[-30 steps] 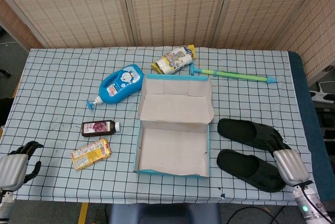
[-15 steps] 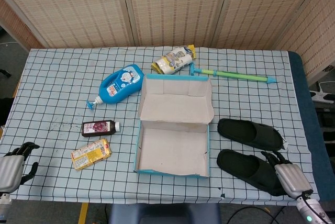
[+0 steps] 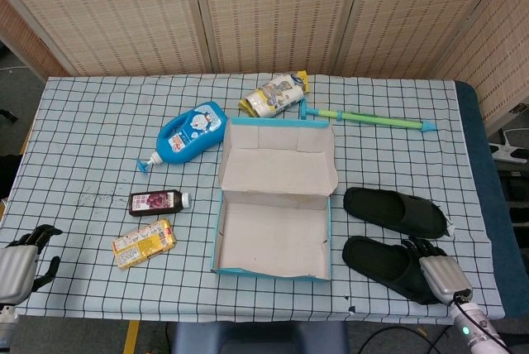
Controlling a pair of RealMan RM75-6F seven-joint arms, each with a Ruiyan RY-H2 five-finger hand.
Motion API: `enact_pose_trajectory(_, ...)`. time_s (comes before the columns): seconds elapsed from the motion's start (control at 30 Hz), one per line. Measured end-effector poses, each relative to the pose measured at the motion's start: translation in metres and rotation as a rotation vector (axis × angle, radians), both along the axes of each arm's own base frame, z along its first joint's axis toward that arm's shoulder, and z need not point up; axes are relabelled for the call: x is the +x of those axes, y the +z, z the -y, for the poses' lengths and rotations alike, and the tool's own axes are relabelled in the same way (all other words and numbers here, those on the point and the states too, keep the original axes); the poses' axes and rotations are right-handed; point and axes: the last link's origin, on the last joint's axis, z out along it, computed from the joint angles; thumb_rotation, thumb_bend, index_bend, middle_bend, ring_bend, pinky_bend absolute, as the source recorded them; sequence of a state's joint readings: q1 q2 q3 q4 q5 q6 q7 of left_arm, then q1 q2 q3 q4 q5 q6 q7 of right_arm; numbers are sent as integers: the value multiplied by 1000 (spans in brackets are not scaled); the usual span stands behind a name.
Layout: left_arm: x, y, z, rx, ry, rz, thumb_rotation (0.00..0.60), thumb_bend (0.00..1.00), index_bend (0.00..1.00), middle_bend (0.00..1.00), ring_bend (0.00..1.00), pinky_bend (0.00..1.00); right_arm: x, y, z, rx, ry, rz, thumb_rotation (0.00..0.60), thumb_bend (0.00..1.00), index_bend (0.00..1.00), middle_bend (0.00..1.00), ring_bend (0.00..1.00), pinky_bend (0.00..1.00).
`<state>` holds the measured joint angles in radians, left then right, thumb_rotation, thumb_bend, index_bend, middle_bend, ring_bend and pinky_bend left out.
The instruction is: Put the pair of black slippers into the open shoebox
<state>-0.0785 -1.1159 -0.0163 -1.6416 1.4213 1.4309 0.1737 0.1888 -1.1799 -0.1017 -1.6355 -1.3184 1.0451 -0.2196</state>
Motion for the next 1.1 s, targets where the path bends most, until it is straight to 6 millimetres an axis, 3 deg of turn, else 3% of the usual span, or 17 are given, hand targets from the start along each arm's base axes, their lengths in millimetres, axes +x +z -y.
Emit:
enact_pose_trajectory(0.1, 0, 1, 0, 4, 1, 5, 600, 448, 277, 228, 336, 492, -4, -7, 6, -13, 18, -17, 600, 0, 116, 136, 79, 298)
enact_pose_trajectory(0.23, 0, 1, 0, 2, 1, 5, 600, 448, 279, 228, 336, 491, -5, -11, 14, -63, 43, -21, 600, 0, 385, 375, 307, 438)
enact_pose_trajectory(0.37, 0, 0, 0, 0, 3, 3, 600, 449, 279, 228, 336, 491, -2, -8, 17, -127, 70, 2, 600, 0, 535, 495, 432, 533)
enact_pose_trajectory(0.9, -1, 1, -1, 1, 7, 8, 600, 449, 279, 228, 336, 492, 31, 28, 6, -258, 172, 46, 600, 0, 561, 515, 450, 551)
enact_pose_trajectory(1.1, -1, 1, -1, 0, 8, 8, 600, 449, 279, 228, 337, 492, 74, 48, 10, -345, 277, 52, 600, 0, 562, 515, 450, 552)
